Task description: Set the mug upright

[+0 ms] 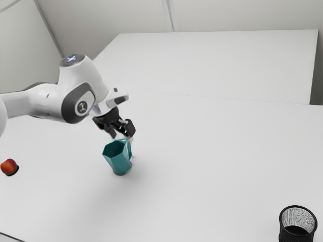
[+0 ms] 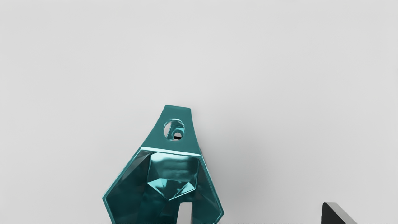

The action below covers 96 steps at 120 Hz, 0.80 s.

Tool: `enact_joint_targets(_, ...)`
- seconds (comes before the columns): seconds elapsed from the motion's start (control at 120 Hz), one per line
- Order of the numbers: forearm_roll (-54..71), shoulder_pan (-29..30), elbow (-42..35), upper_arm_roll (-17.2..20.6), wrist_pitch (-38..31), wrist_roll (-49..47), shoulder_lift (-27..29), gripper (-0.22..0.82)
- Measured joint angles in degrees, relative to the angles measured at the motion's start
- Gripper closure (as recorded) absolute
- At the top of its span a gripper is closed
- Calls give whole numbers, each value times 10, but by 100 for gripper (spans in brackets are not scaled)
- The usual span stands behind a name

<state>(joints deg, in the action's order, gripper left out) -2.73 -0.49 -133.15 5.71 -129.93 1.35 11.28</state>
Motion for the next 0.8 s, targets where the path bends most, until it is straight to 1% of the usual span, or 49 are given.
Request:
enact_joint_targets(0.133, -1, 1, 38, 0, 43, 0, 0, 11)
enact_joint_targets(0.292, -1, 4, 102, 0, 110, -1, -14, 6)
enact_joint_targets(0.5, -1, 8, 198, -1, 206, -2, -48, 4)
enact_joint_targets(0.8, 10, 7, 330, -2, 328, -2, -85, 3)
